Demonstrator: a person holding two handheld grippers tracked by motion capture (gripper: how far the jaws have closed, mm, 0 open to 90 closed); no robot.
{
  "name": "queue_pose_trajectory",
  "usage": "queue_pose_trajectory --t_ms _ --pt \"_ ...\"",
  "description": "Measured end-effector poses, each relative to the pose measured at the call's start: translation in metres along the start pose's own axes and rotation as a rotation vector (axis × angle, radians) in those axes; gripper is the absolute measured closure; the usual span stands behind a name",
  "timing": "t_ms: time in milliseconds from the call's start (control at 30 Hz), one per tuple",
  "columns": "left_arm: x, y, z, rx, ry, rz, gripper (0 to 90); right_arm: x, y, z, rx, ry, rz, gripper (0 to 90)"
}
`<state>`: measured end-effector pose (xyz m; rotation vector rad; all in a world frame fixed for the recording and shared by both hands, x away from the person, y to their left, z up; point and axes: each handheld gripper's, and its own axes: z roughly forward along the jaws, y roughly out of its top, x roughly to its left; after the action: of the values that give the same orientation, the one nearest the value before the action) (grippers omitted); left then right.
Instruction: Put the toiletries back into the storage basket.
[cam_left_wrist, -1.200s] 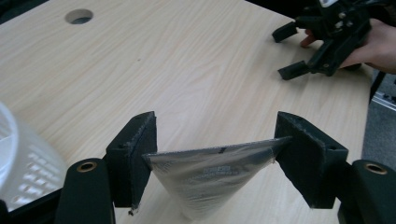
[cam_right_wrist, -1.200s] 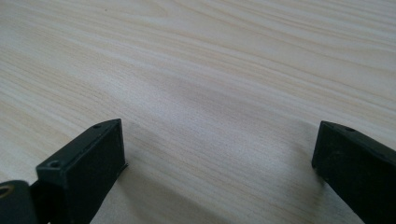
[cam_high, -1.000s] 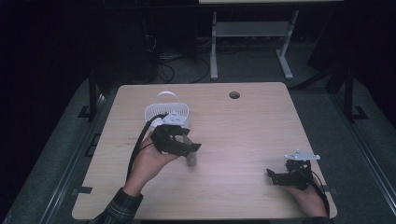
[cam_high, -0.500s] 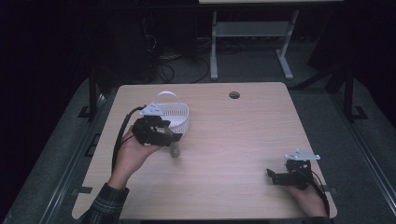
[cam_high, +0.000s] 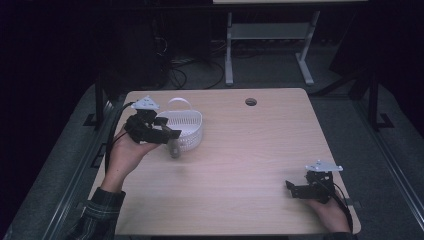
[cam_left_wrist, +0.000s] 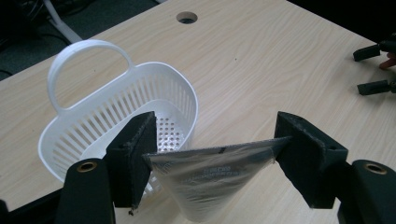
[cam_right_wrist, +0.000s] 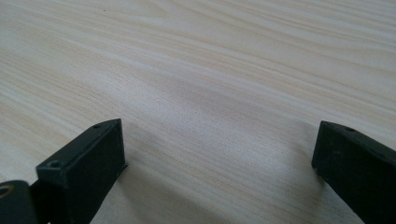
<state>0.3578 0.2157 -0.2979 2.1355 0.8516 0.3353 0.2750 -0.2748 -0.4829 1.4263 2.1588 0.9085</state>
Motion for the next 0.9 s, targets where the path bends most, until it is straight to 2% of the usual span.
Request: queue_pose_trajectory --t_ms 533,900 --pt "0.017 0.023 -0.019 -0.027 0.009 -0.016 30.3 0.0 0.0 0.0 0.0 0.0 0.0 2.0" --pt "0.029 0.038 -0.022 -0.04 0.015 -0.018 30.3 0.0 0.0 0.0 0.001 -0.001 0.0 2.0"
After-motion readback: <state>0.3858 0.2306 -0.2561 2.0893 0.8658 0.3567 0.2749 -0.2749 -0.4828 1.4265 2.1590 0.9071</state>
